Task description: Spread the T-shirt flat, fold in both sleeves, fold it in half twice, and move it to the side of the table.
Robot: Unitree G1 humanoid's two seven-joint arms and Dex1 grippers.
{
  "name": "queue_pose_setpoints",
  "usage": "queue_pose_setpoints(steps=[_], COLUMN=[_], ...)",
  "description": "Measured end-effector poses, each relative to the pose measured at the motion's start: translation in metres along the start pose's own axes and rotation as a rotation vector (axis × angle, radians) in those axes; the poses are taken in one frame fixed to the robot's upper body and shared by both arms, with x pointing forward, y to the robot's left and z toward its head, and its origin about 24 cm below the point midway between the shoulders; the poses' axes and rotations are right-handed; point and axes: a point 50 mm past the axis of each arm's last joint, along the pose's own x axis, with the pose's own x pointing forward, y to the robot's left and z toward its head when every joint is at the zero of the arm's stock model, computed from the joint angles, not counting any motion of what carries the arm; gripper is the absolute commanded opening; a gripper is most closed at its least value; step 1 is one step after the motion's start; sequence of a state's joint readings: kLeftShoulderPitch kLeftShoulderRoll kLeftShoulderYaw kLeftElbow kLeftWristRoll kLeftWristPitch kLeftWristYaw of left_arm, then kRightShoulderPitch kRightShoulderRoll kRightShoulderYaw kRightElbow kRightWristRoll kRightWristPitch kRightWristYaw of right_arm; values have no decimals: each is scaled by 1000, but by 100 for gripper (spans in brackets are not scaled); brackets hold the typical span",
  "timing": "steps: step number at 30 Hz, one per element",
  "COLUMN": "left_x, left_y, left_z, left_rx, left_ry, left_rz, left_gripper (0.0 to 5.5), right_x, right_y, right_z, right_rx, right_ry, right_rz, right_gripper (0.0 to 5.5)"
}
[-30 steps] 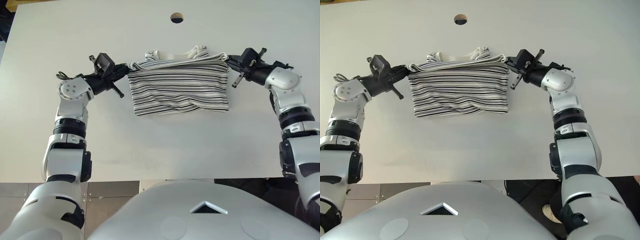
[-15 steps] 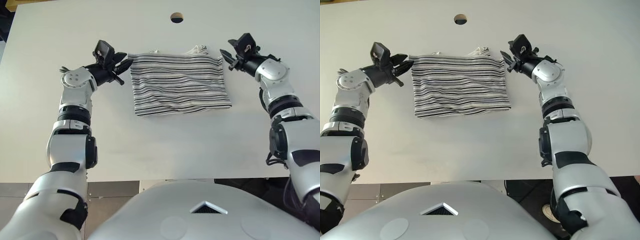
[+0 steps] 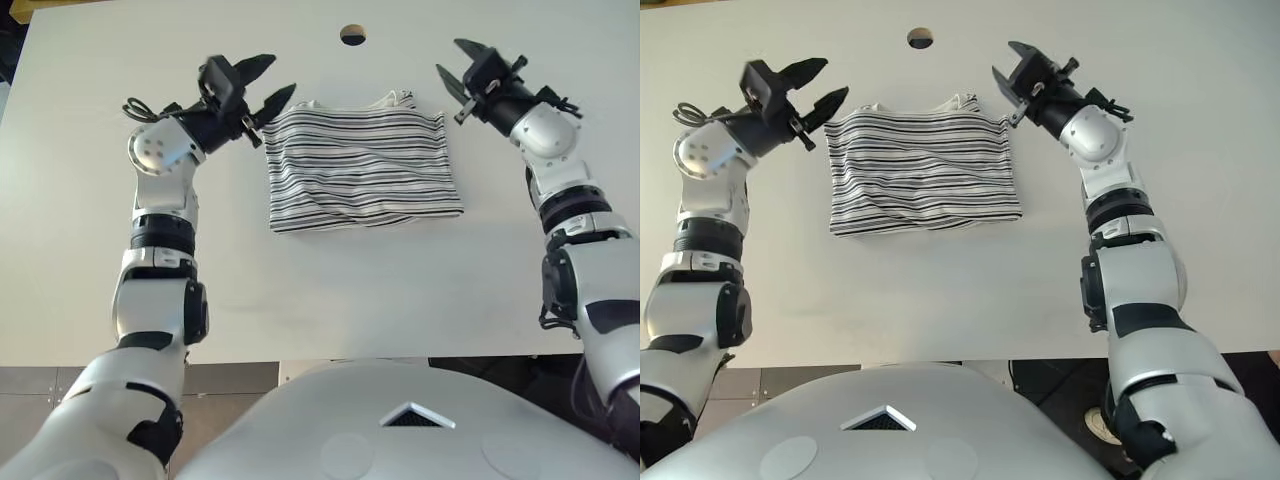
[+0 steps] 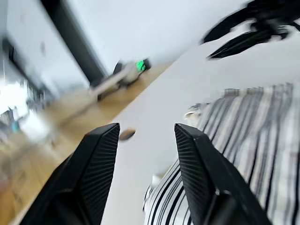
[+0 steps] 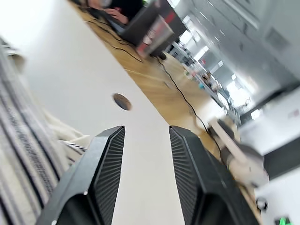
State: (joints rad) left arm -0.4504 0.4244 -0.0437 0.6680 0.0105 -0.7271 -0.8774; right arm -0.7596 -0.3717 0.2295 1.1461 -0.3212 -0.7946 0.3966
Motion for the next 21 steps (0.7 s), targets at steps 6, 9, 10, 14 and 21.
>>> queue_pose_setpoints(steps=[6,9,10,14,21], left_x=[6,-2,-1,7,3], left_y=[-48,-75,-74,-65,-41], left_z=[20,9,10,6,-11], left_rx=[567,762,818,1024,1368], left_ry=[-26,24,18,10,97], left_rz=[-379,-613,-625,-657,-759], left_gripper=[218,218,218,218,218], right_x=[-2,-5,-6,-6,-10], right_y=[21,34,36,43,55], right_z=[-1,-5,-5,0,23], right_rx=[-234,-335,-359,-416,-436], right_ry=[6,29,28,-2,-105], right_rz=[208,346,382,501,811], right_gripper=[175,175,175,175,175])
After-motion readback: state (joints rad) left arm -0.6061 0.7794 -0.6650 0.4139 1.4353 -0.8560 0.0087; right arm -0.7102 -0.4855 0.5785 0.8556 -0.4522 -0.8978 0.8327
